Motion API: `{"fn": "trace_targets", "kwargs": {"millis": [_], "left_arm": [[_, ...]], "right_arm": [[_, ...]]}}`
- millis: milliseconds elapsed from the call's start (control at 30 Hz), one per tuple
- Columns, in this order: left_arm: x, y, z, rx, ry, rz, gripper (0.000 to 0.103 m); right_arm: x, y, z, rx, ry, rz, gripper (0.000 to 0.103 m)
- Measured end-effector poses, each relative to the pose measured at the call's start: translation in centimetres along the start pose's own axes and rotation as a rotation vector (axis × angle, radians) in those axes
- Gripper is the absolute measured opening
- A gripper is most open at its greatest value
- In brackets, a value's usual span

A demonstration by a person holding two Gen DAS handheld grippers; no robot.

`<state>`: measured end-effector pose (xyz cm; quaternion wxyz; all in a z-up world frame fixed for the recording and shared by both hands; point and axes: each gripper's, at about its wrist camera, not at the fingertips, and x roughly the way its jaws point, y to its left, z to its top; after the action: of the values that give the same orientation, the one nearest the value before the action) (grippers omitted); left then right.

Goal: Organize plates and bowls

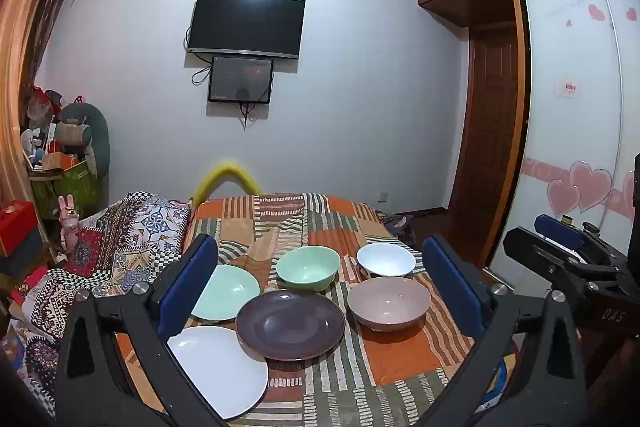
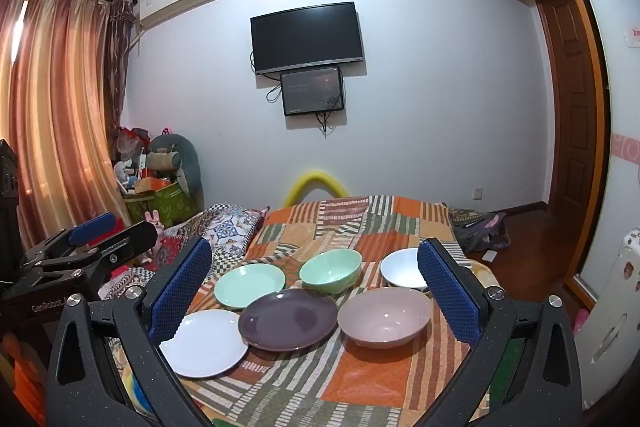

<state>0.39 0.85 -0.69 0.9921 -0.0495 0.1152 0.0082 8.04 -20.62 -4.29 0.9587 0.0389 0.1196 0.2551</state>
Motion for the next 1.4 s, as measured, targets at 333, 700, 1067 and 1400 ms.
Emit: {"fn": "trace_targets", "kwargs": {"millis": [333, 700, 1067, 1400], "left_arm": [[0.0, 0.1, 0.1, 0.003, 0.0, 0.001, 0.103], [0.2, 0.1, 0.0, 0.002, 0.005, -0.001, 0.103], [0.3, 0.1, 0.0, 0.001, 0.009, -0.003, 0.103], [2.0, 0.8, -0.7, -0.003, 0.049, 0.008, 0.103]], "right_arm": [[0.0, 0.0, 0.0, 0.002, 0.001, 0.001, 0.103], [0.1, 0.0, 0.0, 0.0, 0.004, 0.001, 0.103], [0.3, 0.0, 0.0, 0.001, 0.005, 0.003, 0.103], [1.6, 0.2, -1.4, 0.009, 0.044, 0.007, 0.103]]}}
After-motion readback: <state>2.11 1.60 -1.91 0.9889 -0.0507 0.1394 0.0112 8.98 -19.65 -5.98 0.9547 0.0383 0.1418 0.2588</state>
